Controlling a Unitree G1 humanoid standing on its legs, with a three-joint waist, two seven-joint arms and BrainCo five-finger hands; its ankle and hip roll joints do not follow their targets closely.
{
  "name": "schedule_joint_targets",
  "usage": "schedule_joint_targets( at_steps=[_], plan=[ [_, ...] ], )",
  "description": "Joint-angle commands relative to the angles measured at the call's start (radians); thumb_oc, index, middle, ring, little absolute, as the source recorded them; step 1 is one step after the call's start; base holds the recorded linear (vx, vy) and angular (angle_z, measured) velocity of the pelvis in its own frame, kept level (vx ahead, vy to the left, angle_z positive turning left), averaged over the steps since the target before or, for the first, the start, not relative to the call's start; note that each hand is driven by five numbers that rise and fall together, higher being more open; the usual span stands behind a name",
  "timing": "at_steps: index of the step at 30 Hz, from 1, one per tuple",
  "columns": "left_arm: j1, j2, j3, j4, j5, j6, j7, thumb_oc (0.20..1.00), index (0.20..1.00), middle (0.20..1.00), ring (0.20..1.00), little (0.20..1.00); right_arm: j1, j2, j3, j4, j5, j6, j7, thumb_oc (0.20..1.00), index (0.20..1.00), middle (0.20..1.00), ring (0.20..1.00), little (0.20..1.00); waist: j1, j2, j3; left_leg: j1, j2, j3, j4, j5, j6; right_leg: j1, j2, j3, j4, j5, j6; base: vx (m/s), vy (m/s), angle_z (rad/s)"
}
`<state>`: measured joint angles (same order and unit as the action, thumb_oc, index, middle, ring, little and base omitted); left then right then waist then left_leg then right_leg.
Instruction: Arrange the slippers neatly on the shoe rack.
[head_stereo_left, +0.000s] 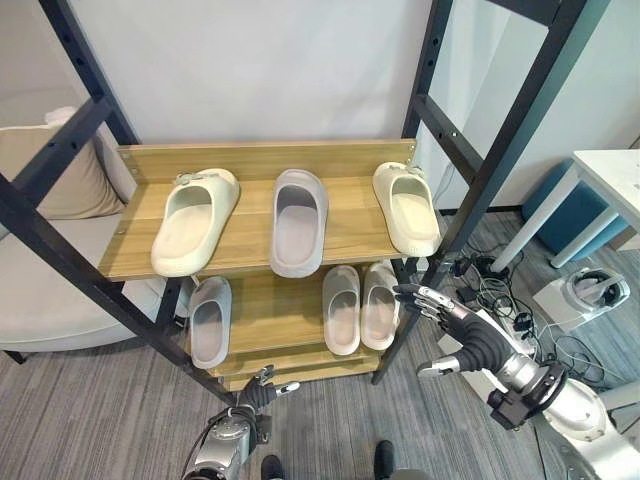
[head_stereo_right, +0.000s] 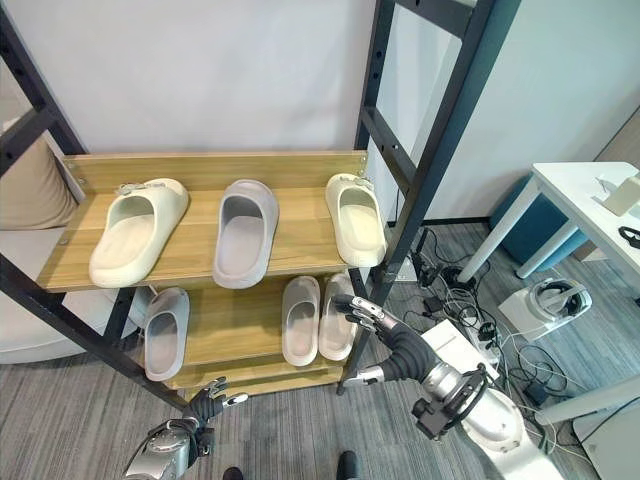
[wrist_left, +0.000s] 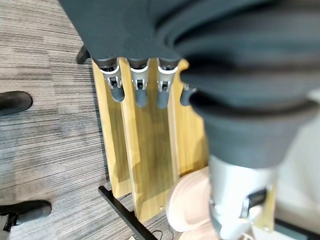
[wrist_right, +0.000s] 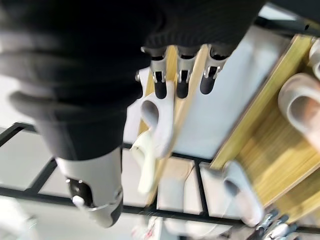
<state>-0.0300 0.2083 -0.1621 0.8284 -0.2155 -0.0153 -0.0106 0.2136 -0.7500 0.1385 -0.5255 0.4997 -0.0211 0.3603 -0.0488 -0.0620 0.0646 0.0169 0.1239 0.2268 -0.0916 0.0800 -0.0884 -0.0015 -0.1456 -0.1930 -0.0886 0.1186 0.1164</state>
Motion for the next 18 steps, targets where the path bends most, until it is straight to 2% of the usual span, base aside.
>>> schedule_joint_targets(
  at_steps=[1,4,6,8,12,13,14,15,16,17,18],
  plan=[
    [-0.081,0.039,-0.029,-0.003,0.007,-0.056,-0.007,1.0,1.0,1.0,1.0,1.0,-0.21,0.059,-0.01,-0.029,0.123,-0.065,-0.067,1.0,1.0,1.0,1.0,1.0,0.025,-0.017,0.012,0.027,-0.004,-0.029,0.004,-0.025,-0.009,0.067,-0.06,0.005,0.013,-0.012,0.079,0.0,0.0,0.0],
    [-0.072,0.039,-0.039,-0.024,-0.003,-0.056,0.003,1.0,1.0,1.0,1.0,1.0,-0.293,0.09,0.012,-0.005,0.075,-0.082,-0.123,1.0,1.0,1.0,1.0,1.0,0.033,-0.015,0.008,0.029,-0.006,-0.032,0.004,-0.027,-0.007,0.072,-0.063,0.003,0.015,-0.01,0.078,0.0,0.013,0.03],
    [-0.062,0.035,-0.062,-0.04,-0.024,-0.05,0.023,1.0,1.0,1.0,1.0,1.0,-0.523,0.193,0.067,0.097,-0.171,-0.091,-0.284,1.0,1.0,1.0,1.0,1.0,0.067,-0.011,0.004,0.032,-0.012,-0.044,0.004,-0.032,0.0,0.081,-0.068,-0.006,0.015,-0.009,0.078,0.03,0.065,0.16],
    [-0.057,0.034,-0.068,-0.047,-0.031,-0.045,0.034,1.0,1.0,1.0,1.0,1.0,-0.615,0.234,0.091,0.149,-0.308,-0.079,-0.351,1.0,1.0,1.0,1.0,1.0,0.085,-0.013,0.006,0.031,-0.016,-0.052,0.004,-0.034,0.004,0.085,-0.072,-0.012,0.015,-0.008,0.078,0.02,0.044,0.12],
    [-0.05,0.036,-0.069,-0.064,-0.038,-0.04,0.053,1.0,1.0,1.0,1.0,1.0,-0.751,0.284,0.105,0.257,-0.543,-0.047,-0.46,1.0,1.0,1.0,1.0,1.0,0.123,-0.02,0.014,0.027,-0.026,-0.075,0.004,-0.039,0.011,0.096,-0.08,-0.026,0.019,-0.01,0.08,0.03,0.034,0.28],
    [-0.048,0.04,-0.072,-0.066,-0.031,-0.04,0.057,1.0,1.0,1.0,1.0,1.0,-0.798,0.282,0.095,0.307,-0.672,-0.023,-0.504,1.0,1.0,1.0,1.0,1.0,0.143,-0.023,0.017,0.023,-0.031,-0.084,0.004,-0.041,0.014,0.099,-0.082,-0.033,0.018,-0.012,0.081,0.02,0.033,0.2],
    [-0.049,0.04,-0.071,-0.067,-0.031,-0.039,0.057,1.0,1.0,1.0,1.0,1.0,-0.801,0.283,0.097,0.31,-0.673,-0.024,-0.506,1.0,1.0,1.0,1.0,1.0,0.142,-0.024,0.019,0.023,-0.032,-0.085,0.004,-0.041,0.014,0.1,-0.082,-0.034,0.018,-0.012,0.081,0.02,0.044,0.12],
    [-0.049,0.043,-0.075,-0.066,-0.032,-0.044,0.065,1.0,1.0,1.0,1.0,1.0,-0.842,0.289,0.101,0.375,-0.773,0.004,-0.551,1.0,1.0,1.0,1.0,1.0,0.161,-0.029,0.024,0.018,-0.037,-0.093,0.004,-0.043,0.018,0.103,-0.086,-0.039,0.017,-0.011,0.083,0.01,0.024,0.2],
    [-0.05,0.043,-0.074,-0.065,-0.032,-0.044,0.065,1.0,1.0,1.0,1.0,1.0,-0.845,0.29,0.102,0.379,-0.774,0.003,-0.553,1.0,1.0,1.0,1.0,1.0,0.16,-0.03,0.025,0.018,-0.037,-0.094,0.004,-0.043,0.018,0.103,-0.086,-0.039,0.016,-0.011,0.084,0.0,0.056,0.24],
    [-0.058,0.048,-0.072,-0.077,-0.036,-0.047,0.081,1.0,1.0,1.0,1.0,1.0,-0.883,0.3,0.1,0.472,-0.882,0.049,-0.606,1.0,1.0,1.0,1.0,1.0,0.185,-0.038,0.038,0.004,-0.047,-0.106,0.004,-0.043,0.024,0.1,-0.093,-0.046,0.016,-0.007,0.087,-0.01,0.033,0.18],
    [-0.058,0.048,-0.072,-0.077,-0.036,-0.047,0.081,1.0,1.0,1.0,1.0,1.0,-0.883,0.3,0.1,0.473,-0.882,0.049,-0.606,1.0,1.0,1.0,1.0,1.0,0.184,-0.038,0.038,0.003,-0.047,-0.106,0.004,-0.043,0.024,0.1,-0.093,-0.046,0.016,-0.007,0.087,-0.01,0.063,0.06]
  ],
)
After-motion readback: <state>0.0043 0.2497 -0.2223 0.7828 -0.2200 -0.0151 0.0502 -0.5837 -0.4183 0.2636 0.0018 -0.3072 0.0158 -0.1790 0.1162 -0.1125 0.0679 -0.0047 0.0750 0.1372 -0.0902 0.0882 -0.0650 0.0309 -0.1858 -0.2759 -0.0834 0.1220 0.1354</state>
